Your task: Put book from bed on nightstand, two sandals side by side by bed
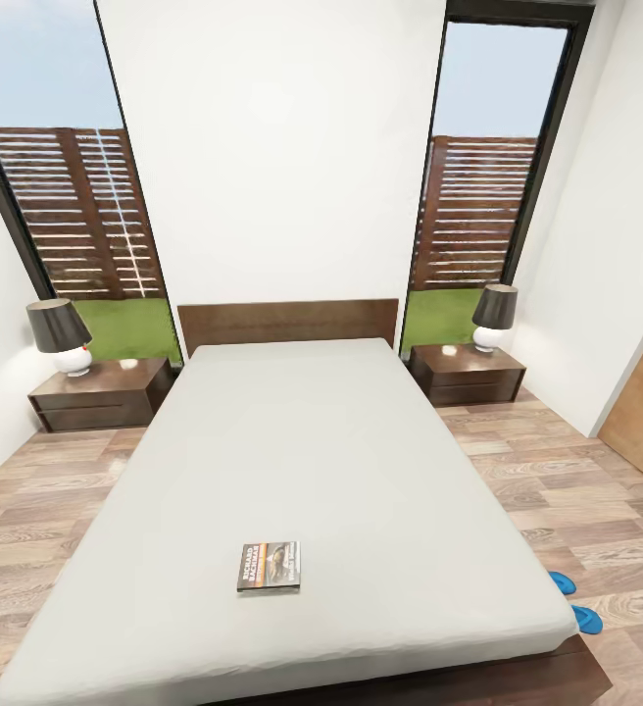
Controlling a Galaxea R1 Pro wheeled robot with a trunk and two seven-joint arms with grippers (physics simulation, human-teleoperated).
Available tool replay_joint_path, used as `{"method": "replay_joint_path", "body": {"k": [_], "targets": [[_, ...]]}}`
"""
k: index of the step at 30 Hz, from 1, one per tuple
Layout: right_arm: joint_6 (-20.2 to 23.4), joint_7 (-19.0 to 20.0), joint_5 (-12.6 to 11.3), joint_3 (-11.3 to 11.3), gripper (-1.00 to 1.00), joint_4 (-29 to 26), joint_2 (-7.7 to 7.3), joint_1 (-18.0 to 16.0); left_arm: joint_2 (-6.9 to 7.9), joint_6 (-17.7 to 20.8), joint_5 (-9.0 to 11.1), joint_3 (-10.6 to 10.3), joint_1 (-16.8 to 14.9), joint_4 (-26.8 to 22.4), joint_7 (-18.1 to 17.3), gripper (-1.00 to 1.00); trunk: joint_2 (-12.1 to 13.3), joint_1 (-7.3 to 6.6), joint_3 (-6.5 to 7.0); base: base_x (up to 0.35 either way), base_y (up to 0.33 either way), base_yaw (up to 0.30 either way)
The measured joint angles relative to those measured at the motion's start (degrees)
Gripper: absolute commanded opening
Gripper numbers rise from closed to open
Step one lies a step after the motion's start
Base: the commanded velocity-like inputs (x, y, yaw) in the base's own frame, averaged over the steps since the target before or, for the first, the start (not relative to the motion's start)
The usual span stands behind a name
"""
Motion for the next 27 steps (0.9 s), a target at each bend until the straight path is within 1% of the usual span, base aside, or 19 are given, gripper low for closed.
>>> {"method": "replay_joint_path", "body": {"k": [1, 2, 3, 10, 16, 17, 19, 20, 21, 22, 23, 24, 27], "targets": [[0.0, 0.0, 0.0, 0.0, 1.0, 0.0, 0.0, 0.0, -0.03, 0.4, 0.0, 0.0, -0.8, -1.3, -0.1, 1.0, 0.0, 0.0, 0.0, 0.0, 0.0, 0.0], [0.0, 0.0, 0.0, 0.0, 1.0, 0.0, -0.01, 0.0, -0.06, 1.4, -0.1, 0.0, -3.1, -3.0, -0.3, 1.0, 0.0, 0.0, 0.01, 0.0, 0.0, 0.0], [0.0, 0.0, 0.0, 0.0, 1.0, 0.0, -0.01, 0.0, -0.06, 1.5, -0.1, 0.0, -3.2, -3.1, -0.3, 1.0, 0.0, 0.0, 0.0, 0.0, 0.0, 0.0], [0.0, 0.0, 0.0, 0.0, 1.0, 0.0, 0.0, 0.0, 0.11, 7.3, -0.3, -0.1, -12.4, -5.7, -1.2, 1.0, 0.0, 0.0, 0.0, 0.0, 0.0, 0.0], [-0.1, 0.0, 0.0, 0.0, 1.0, 0.0, 0.01, 0.0, 0.14, 11.9, -0.6, -0.3, -21.2, -6.4, -4.9, 1.0, 0.0, 0.0, 0.01, 0.0, 0.0, 0.0], [-0.1, 0.0, 0.0, 0.0, 1.0, 0.0, 0.01, 0.0, 0.14, 11.9, -0.7, -0.3, -21.2, -6.4, -4.9, 1.0, 0.0, -0.01, 0.0, 0.0, 0.0, 0.0], [-0.1, 0.0, 0.0, 0.0, 1.0, 0.0, 0.01, 0.0, 0.12, 14.0, -0.8, -0.5, -23.9, -6.4, -6.4, 1.0, 0.0, 0.0, 0.01, 0.0, 0.0, 0.0], [-0.2, 0.0, 0.0, 0.0, 1.0, 0.0, 0.01, 0.0, 0.06, 16.0, -0.9, -1.1, -26.3, -6.4, -8.0, 1.0, 0.0, 0.0, 0.01, 0.0, 0.0, 0.0], [-0.2, 0.0, 0.0, 0.0, 1.0, 0.0, 0.01, 0.0, 0.02, 17.0, -1.0, -1.6, -27.5, -6.3, -8.8, 1.0, 0.0, 0.0, 0.01, 0.0, 0.0, 0.0], [-0.2, 0.0, 0.0, 0.0, 1.0, 0.0, 0.01, 0.0, 0.02, 17.0, -1.0, -1.6, -27.5, -6.3, -8.9, 1.0, 0.0, -0.01, 0.0, 0.0, 0.0, 0.0], [-0.2, 0.0, 0.0, 0.0, 1.0, 0.0, 0.01, 0.0, -0.03, 17.9, -1.0, -2.4, -28.6, -6.2, -9.6, 1.0, 0.0, 0.0, 0.01, 0.0, 0.0, 0.0], [-0.2, 0.0, 0.0, 0.0, 1.0, 0.0, 0.01, 0.0, -0.17, 19.8, -1.0, -4.6, -30.5, -6.1, -10.9, 1.0, 0.0, 0.0, 0.01, 0.0, 0.0, 0.0], [-0.3, 0.0, 0.0, 0.0, 1.0, 0.0, 0.01, 0.0, -0.62, 23.5, -0.8, -8.6, -33.5, -5.7, -12.3, 1.0, 0.0, 0.0, 0.01, 0.0, 0.0, 0.0]]}}
